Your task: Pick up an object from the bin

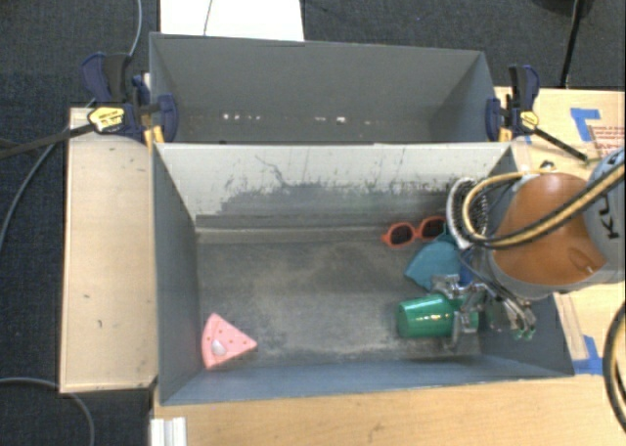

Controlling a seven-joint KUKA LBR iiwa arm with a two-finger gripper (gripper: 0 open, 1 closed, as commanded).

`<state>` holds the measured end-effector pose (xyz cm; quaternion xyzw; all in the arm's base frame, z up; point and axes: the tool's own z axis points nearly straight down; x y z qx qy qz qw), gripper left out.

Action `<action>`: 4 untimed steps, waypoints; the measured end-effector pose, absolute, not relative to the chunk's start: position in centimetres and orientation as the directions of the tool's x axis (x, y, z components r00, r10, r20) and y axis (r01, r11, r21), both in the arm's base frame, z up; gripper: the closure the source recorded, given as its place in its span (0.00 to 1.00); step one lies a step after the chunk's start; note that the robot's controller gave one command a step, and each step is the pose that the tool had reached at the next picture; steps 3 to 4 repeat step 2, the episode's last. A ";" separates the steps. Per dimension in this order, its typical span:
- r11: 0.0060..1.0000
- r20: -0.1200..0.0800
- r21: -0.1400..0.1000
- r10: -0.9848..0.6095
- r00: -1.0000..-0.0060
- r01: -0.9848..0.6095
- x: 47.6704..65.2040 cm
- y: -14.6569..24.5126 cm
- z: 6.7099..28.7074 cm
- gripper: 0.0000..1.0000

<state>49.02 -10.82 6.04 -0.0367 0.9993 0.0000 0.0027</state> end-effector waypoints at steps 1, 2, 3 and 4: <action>0.997 -0.007 0.000 -0.073 -0.997 -0.073 49.1 -10.8 6.3 1.00; 0.997 -0.004 0.001 -0.074 -0.997 -0.074 49.0 -10.8 6.8 1.00; 0.997 -0.004 0.001 -0.074 -0.997 -0.074 49.0 -10.8 6.8 1.00; 0.997 -0.004 0.001 -0.074 -0.997 -0.074 49.0 -10.8 6.8 1.00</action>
Offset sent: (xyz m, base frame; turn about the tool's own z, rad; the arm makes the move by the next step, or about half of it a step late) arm -0.0001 0.0000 0.0497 0.0000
